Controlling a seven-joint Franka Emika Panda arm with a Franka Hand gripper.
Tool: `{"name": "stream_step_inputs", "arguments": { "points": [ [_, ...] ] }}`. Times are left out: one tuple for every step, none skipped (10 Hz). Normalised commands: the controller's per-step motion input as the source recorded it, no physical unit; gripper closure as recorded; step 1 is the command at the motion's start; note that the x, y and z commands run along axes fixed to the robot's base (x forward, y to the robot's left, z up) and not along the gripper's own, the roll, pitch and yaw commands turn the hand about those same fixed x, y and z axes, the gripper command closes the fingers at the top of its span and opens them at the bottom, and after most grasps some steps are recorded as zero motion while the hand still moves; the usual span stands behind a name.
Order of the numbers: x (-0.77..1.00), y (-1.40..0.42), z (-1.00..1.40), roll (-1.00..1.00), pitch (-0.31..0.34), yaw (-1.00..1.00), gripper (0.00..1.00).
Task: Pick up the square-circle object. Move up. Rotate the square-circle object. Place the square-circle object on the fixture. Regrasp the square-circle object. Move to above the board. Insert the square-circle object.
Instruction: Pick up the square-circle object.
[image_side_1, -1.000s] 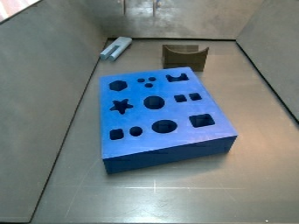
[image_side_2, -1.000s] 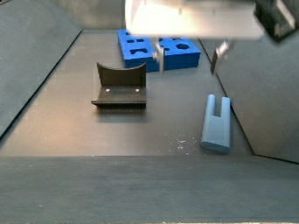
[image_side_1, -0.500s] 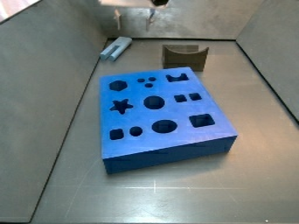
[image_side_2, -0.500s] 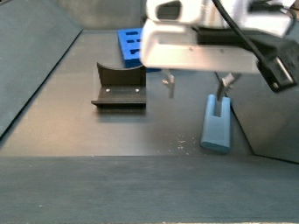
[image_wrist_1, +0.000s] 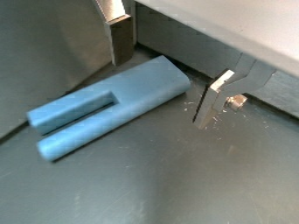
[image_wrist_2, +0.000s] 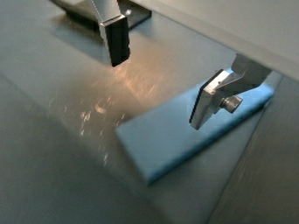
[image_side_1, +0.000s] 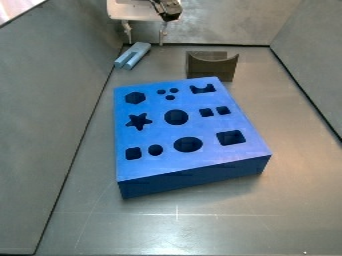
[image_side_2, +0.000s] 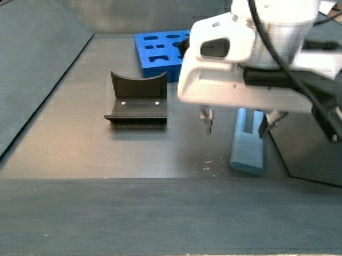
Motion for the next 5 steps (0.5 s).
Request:
{"name": "stream_step_inputs", "arguments": {
  "points": [
    [0.00,0.34,-0.42,-0.37,-0.154,-0.06,0.00],
    [-0.03,0.31,-0.40,-0.37,-0.157,-0.09,0.00],
    [-0.15,0.23,-0.43,-0.36,-0.161,-0.13,0.00],
    [-0.28,0.14,-0.44,-0.33,-0.180,-0.14,0.00],
    [-0.23,0.07,-0.47,-0.30,-0.184,-0.11,0.00]
  ]
}}
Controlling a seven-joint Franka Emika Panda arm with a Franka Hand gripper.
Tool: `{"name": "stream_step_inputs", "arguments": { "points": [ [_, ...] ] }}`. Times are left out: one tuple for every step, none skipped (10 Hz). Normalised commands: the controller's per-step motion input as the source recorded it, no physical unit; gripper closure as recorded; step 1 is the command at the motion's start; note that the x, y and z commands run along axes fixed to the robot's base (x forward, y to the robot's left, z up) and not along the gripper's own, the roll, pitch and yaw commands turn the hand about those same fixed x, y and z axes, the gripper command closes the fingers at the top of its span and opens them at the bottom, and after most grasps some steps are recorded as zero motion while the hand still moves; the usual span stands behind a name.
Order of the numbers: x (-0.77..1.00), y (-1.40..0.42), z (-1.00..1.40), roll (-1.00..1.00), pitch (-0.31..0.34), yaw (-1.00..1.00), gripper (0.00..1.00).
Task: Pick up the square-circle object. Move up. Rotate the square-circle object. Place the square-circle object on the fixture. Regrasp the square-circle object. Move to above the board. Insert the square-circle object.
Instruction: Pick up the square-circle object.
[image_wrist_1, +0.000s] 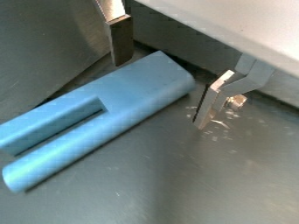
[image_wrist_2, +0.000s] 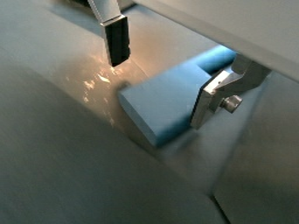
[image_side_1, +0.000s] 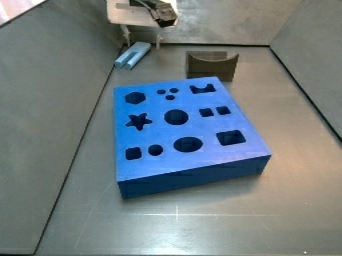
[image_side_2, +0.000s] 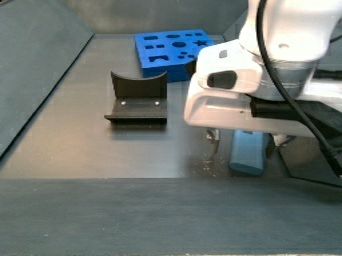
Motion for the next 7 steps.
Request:
{"name": "stream_step_inputs", "arguments": {
  "points": [
    [-0.36,0.00,-0.27,-0.16,-0.149,-0.17,0.00],
    [-0.09,0.00,-0.29,-0.16,-0.094,-0.08,0.00],
    [0.01,0.01,-0.34,-0.18,-0.019,-0.06,0.00],
    [0.09,0.00,-0.12,-0.08,0.003,-0.07,0.00],
    [0.00,0.00,-0.02,-0.01,0.000,0.00,0.00],
    [-0.01,0.00,0.00,0.02,0.000,0.00,0.00],
    [0.00,0.00,0.00,0.00,0.000,0.00,0.00]
  ]
}}
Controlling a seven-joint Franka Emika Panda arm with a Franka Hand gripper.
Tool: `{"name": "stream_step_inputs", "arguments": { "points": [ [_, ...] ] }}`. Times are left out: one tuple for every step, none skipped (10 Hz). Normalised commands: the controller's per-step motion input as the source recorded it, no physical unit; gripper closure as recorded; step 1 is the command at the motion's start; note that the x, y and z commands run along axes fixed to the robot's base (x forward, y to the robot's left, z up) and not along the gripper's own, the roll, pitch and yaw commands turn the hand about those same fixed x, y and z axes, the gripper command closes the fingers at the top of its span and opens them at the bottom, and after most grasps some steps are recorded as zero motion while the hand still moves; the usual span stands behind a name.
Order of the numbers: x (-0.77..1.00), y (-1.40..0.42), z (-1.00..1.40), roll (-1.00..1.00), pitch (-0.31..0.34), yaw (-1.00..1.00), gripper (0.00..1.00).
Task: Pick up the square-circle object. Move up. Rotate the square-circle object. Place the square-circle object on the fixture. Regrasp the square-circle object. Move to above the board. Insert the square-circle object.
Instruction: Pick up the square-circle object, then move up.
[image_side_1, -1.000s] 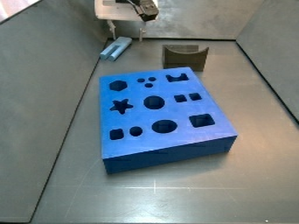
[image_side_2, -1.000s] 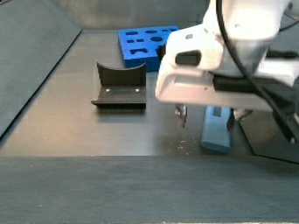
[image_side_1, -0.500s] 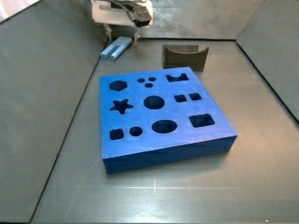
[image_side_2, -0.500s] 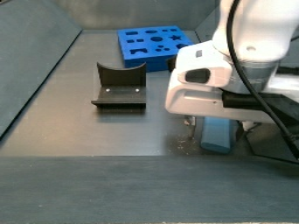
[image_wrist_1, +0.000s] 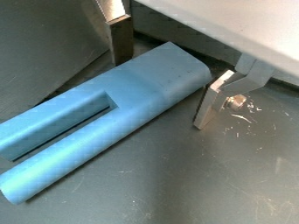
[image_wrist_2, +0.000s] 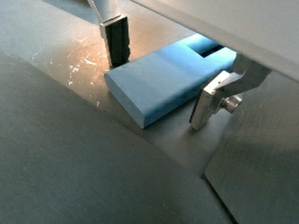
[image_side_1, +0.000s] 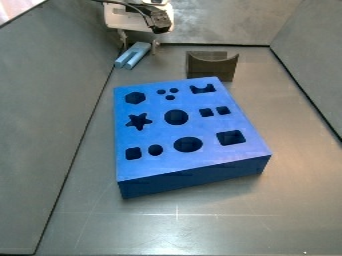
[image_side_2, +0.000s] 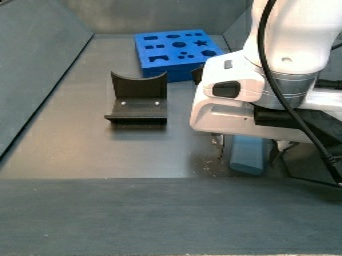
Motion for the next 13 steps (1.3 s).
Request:
{"name": "stream_step_inputs", "arguments": {
  "points": [
    [0.00,0.00,0.00,0.00,0.000,0.00,1.00],
    [0.00,0.00,0.00,0.00,0.000,0.00,1.00],
    [0.00,0.00,0.00,0.00,0.000,0.00,1.00],
    [0.00,0.00,0.00,0.00,0.000,0.00,1.00],
    [0.00,0.00,0.00,0.00,0.000,0.00,1.00],
    [0.00,0.00,0.00,0.00,0.000,0.00,1.00],
    [0.00,0.00,0.00,0.00,0.000,0.00,1.00],
    [0.00,0.00,0.00,0.00,0.000,0.00,1.00],
    [0.00,0.00,0.00,0.00,0.000,0.00,1.00],
    [0.00,0.00,0.00,0.00,0.000,0.00,1.00],
    [0.00,0.00,0.00,0.00,0.000,0.00,1.00],
    [0.00,0.00,0.83,0.00,0.000,0.00,1.00],
    [-0.01,0.01,0.83,0.00,0.003,-0.03,1.00]
  ]
}}
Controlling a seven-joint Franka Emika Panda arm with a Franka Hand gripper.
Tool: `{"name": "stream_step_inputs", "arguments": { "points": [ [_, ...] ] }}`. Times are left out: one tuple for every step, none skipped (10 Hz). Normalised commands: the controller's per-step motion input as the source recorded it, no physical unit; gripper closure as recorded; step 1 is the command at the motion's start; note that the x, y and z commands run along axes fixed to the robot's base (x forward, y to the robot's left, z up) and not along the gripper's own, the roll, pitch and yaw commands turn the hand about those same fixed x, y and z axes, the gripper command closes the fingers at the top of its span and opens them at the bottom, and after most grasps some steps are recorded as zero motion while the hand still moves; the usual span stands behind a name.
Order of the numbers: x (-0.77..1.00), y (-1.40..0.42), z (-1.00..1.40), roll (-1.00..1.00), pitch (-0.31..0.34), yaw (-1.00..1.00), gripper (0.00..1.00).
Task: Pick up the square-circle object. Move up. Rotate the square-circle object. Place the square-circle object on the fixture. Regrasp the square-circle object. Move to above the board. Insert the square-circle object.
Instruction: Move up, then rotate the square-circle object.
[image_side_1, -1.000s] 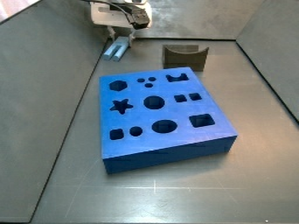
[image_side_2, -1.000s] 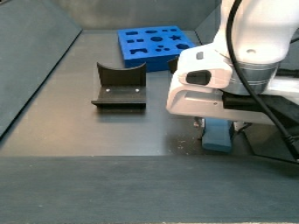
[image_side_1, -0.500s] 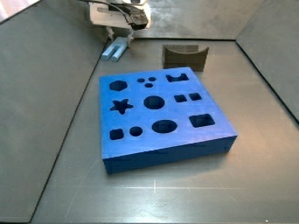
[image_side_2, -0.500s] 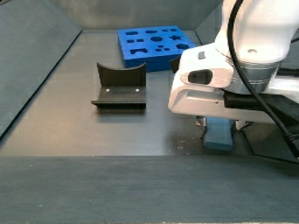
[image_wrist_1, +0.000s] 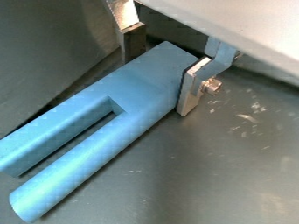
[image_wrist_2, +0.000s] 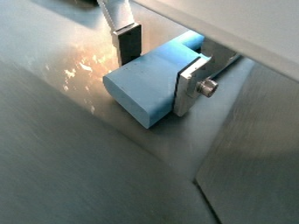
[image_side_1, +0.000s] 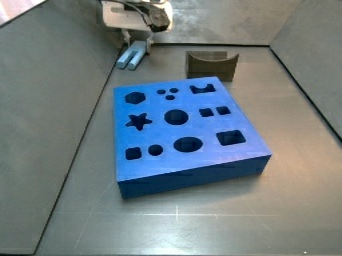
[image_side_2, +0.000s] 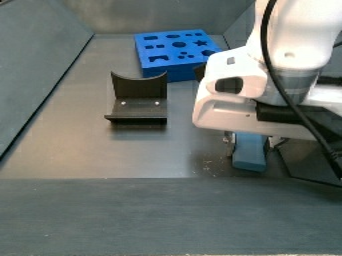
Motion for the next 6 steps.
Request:
{"name": "stream_step_inputs", "arguments": {
  "points": [
    [-0.04,0.00,0.76,0.00,0.030,-0.03,1.00],
    [-0.03,0.01,0.62,0.00,0.059,-0.03,1.00],
    [-0.02,0.01,0.53,0.01,0.072,-0.03,1.00],
    [-0.02,0.00,0.32,0.04,0.095,-0.03,1.00],
    [-0.02,0.00,0.24,0.06,0.100,-0.03,1.00],
    [0.58,-1.00,0.58,0.00,0.000,0.00,1.00]
  ]
}}
